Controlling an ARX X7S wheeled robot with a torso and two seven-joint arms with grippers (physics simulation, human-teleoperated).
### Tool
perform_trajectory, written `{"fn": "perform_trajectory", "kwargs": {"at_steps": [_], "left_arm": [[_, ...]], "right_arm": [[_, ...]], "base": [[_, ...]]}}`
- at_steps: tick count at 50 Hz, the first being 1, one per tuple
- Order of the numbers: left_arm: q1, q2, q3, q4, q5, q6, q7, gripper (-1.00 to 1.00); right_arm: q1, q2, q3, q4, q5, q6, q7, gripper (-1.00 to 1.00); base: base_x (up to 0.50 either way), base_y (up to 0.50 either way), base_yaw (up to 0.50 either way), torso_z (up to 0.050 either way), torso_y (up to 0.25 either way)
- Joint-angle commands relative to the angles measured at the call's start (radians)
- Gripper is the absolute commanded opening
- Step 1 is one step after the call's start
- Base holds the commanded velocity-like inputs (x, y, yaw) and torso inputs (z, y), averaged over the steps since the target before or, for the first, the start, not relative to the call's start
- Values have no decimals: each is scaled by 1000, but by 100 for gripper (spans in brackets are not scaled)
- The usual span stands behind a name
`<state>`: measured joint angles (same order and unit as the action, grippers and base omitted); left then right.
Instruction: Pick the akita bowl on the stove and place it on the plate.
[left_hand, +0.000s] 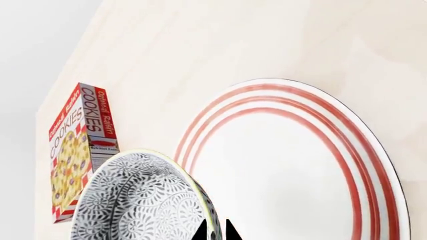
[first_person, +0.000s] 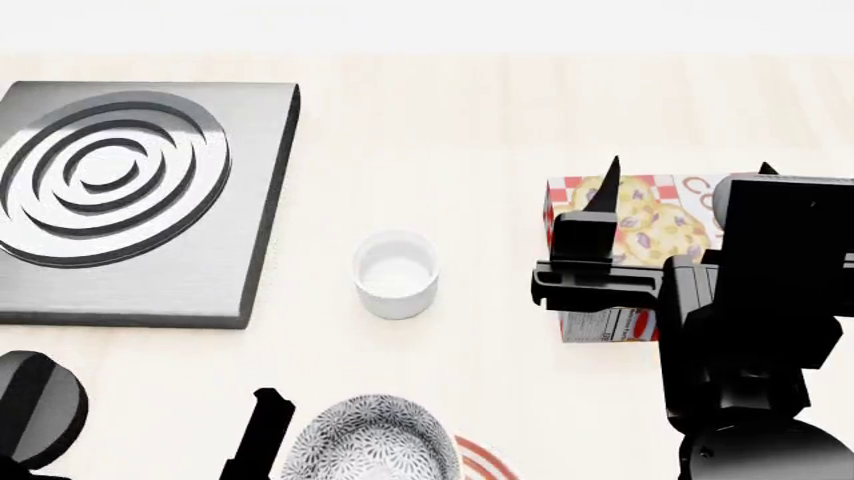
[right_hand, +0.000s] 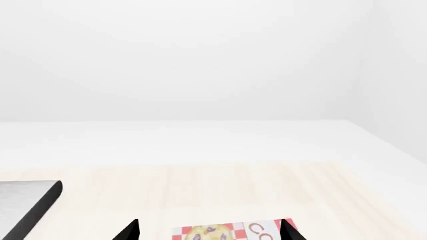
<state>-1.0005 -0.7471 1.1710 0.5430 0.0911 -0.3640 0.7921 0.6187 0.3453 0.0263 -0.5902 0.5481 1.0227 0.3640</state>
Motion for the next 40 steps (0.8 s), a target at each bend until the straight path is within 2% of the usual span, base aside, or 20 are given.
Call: {"fn": "perform_trajectory", "kwargs": {"at_steps": [1, 40], "left_arm": [[14, 6, 5, -1, 13, 8, -27, -100], [83, 30, 46, -17, 50, 14, -90, -100]], "right_arm": [[1, 3, -2, -2, 4, 1, 4, 100], [-2, 10, -7, 2, 15, -11, 14, 100]], "base": [[0, 0, 0, 0, 0], [0, 0, 0, 0, 0]]}}
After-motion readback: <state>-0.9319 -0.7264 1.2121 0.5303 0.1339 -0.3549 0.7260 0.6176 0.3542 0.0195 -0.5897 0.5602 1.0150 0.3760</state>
